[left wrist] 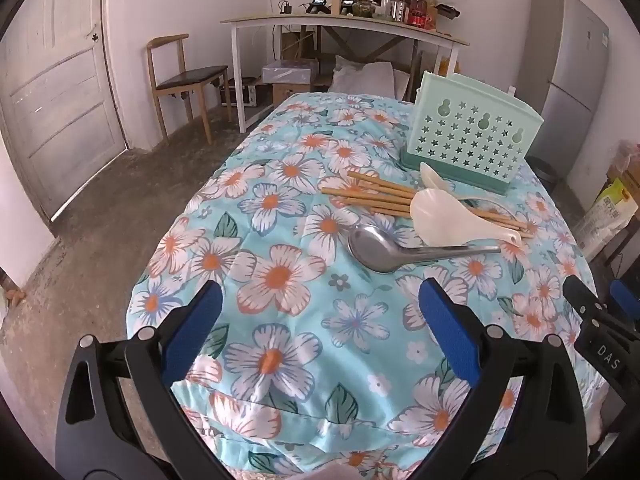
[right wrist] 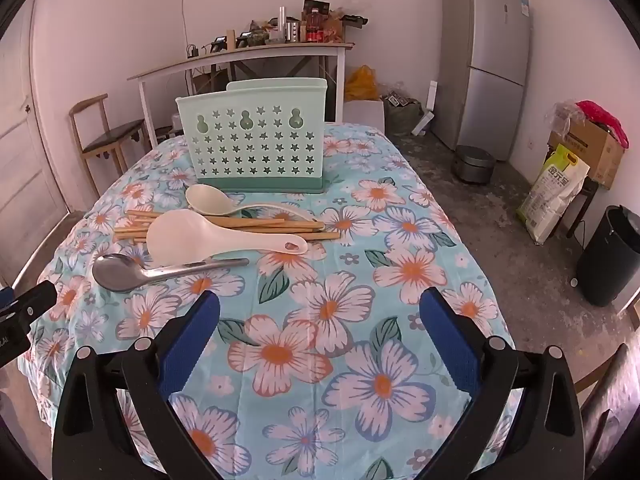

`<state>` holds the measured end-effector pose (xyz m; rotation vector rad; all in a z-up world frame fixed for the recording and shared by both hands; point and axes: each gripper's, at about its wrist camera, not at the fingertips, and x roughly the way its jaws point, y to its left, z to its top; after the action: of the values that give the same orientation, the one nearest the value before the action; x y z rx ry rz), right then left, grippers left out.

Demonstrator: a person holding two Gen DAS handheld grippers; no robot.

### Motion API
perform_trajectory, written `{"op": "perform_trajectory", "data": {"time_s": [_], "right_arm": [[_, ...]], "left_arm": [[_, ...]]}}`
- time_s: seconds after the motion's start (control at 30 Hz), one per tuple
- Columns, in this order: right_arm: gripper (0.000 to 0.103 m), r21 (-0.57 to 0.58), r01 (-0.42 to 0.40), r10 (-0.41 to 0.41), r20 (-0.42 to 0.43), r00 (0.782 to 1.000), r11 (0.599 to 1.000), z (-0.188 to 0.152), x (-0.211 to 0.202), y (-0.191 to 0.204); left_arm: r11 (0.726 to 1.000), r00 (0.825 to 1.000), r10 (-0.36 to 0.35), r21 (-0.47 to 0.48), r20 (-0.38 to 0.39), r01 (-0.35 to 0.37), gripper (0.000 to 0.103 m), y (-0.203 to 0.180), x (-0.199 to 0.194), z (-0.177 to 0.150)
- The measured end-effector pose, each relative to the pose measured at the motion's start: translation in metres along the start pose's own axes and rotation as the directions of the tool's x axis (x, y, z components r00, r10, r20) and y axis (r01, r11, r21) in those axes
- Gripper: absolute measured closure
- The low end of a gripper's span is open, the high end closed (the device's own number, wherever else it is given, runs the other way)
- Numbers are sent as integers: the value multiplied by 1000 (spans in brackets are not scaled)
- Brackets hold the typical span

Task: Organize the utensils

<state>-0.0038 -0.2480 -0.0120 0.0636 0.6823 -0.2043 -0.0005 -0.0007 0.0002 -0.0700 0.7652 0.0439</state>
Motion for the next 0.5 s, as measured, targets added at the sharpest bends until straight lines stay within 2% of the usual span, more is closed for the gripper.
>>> {"op": "perform_trajectory", "data": {"time_s": [0.5], "right_arm": [[6, 8, 6, -6, -22, 1000, 1000, -2, 2, 1]], "left_arm": [[1000, 999, 28, -2, -34, -28, 8, 3, 4, -2]]}}
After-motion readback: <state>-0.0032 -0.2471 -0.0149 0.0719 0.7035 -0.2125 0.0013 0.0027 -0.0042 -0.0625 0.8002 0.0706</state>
